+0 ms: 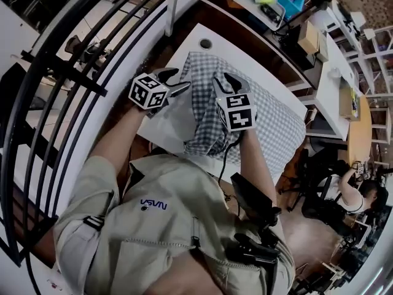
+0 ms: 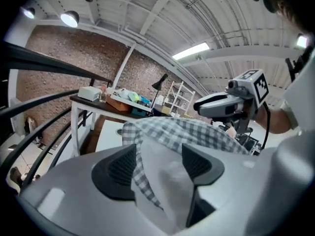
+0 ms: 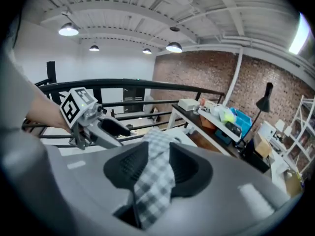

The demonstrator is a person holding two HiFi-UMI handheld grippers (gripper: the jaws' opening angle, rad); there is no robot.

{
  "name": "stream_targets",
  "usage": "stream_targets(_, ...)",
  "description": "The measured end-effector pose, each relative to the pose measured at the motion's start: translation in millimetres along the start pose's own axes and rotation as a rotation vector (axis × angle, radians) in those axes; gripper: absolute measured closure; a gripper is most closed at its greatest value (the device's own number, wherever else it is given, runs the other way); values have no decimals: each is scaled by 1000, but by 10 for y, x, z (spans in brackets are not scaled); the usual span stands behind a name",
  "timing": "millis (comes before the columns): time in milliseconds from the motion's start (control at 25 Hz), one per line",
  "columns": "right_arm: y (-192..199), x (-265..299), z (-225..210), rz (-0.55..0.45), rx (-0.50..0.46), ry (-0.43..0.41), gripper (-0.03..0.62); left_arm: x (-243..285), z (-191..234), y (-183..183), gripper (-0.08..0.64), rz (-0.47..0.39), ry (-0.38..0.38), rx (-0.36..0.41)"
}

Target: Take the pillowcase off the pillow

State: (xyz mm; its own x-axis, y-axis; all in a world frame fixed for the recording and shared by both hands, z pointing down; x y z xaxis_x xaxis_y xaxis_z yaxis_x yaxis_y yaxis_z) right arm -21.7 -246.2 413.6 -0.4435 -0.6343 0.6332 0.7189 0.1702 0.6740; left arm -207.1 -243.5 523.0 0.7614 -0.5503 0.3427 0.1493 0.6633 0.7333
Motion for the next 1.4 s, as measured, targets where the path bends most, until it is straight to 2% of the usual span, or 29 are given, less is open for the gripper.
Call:
stream_targets(120, -69, 377, -158, 75, 2, -1, 442, 289, 47, 0, 245, 65, 71, -30)
stream_targets(240, -61, 726, -185, 175, -60, -39, 418, 492, -2, 39, 209, 88, 158, -124)
stream_targets(280, -45, 818, -162, 212, -90, -57, 413, 536, -30, 64, 212, 100, 188, -152)
stream_targets(360, 10, 936, -108, 268, -134, -78, 413, 569, -84, 109, 290, 123, 224, -169)
stream_targets(400, 40, 950, -94, 281, -143, -76, 430, 551, -110, 117, 335, 122, 226, -163)
stream_targets(480, 68, 891, -111, 274, -143, -51, 520, 459, -177, 94, 447, 87, 209, -134)
stream_targets(560, 24, 768, -185, 234, -141, -11, 553, 349, -295, 49, 502, 39, 184, -75)
stream_targets(680, -75, 561, -385, 174, -153, 109, 583, 186, -526, -2, 522, 6, 163, 63)
stream_targets(760, -75, 438, -587, 167, -140, 196, 583, 46, -666, -44, 526, -17, 166, 150)
stream_targets(920, 170, 261, -938, 250, -99, 286, 583, -318, -889, -119, 529, -119, 192, 249)
stream_targets(1040, 489, 147, -1136, 338, -63, 314, 583, -601, -1015, -147, 532, -210, 213, 239)
stream_targets(1160, 941, 75, -1267, 434, -23, 317, 583, -720, -939, -82, 532, -242, 181, 185)
stream_targets(1280, 1365, 93, -1186, 488, 36, 284, 583, -532, -615, 75, 532, -201, 125, 93)
stream_targets(1400, 1417, 122, -1061, 441, 53, 277, 583, -227, -463, 121, 523, -122, 92, 103)
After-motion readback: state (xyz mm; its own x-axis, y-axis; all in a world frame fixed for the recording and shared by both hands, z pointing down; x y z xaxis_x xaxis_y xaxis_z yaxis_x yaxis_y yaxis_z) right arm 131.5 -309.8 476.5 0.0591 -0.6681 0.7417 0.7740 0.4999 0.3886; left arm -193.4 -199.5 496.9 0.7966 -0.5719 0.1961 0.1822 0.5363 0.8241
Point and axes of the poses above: the fingertips, and each gripper's own axes: x forward along the fingers, z to its left, y out of its underside, the point moved 8 cm from there along -x, backward along the fingers, and after that the axes turned 14 degrees about -x, right-handed, at the moved point
